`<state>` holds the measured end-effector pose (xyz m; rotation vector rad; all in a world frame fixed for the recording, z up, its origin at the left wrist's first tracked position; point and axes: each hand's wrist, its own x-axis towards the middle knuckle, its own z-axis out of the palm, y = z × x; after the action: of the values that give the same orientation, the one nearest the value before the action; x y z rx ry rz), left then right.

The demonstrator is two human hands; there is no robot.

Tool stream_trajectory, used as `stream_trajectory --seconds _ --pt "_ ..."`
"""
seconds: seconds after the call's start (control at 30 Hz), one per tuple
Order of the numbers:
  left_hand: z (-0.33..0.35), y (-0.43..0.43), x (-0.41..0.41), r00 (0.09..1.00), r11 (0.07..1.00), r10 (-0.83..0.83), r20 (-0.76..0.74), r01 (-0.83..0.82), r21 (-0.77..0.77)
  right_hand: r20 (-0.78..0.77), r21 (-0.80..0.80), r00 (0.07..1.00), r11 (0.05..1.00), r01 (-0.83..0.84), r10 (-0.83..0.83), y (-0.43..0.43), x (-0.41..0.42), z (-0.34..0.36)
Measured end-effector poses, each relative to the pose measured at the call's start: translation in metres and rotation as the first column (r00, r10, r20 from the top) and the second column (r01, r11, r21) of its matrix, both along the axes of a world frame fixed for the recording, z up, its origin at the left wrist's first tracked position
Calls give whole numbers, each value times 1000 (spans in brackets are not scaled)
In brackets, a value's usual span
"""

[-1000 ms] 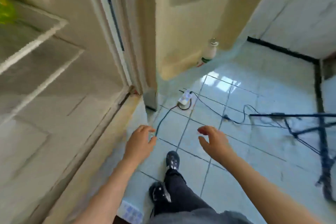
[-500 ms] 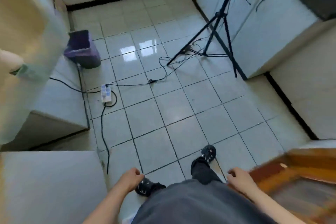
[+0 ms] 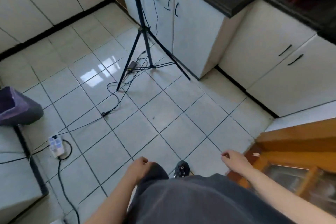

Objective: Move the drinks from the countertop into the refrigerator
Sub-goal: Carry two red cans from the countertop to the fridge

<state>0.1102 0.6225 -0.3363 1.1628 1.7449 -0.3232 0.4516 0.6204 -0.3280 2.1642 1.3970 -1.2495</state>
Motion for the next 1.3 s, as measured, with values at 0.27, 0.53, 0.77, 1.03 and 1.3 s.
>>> stream_trajectory --seconds 0.27,0.53,0.77,1.03,1.3 --pt "-5 115 88 989 989 -120 85 126 -78 -85 2 956 959 283 -282 44 54 -6" --pt "-26 286 191 821 811 -570 20 566 -146 12 -39 727 726 687 -687 65 141 -3" --pt "-10 459 340 601 600 -799 -16 799 38 -53 99 439 433 896 -897 131 189 26" --pt "-7 523 442 603 607 -795 67 791 79 -49 -17 362 363 932 -931 178 219 9" --pt "-8 528 489 752 758 -651 101 651 41 -209 159 485 460 874 -849 283 371 30"
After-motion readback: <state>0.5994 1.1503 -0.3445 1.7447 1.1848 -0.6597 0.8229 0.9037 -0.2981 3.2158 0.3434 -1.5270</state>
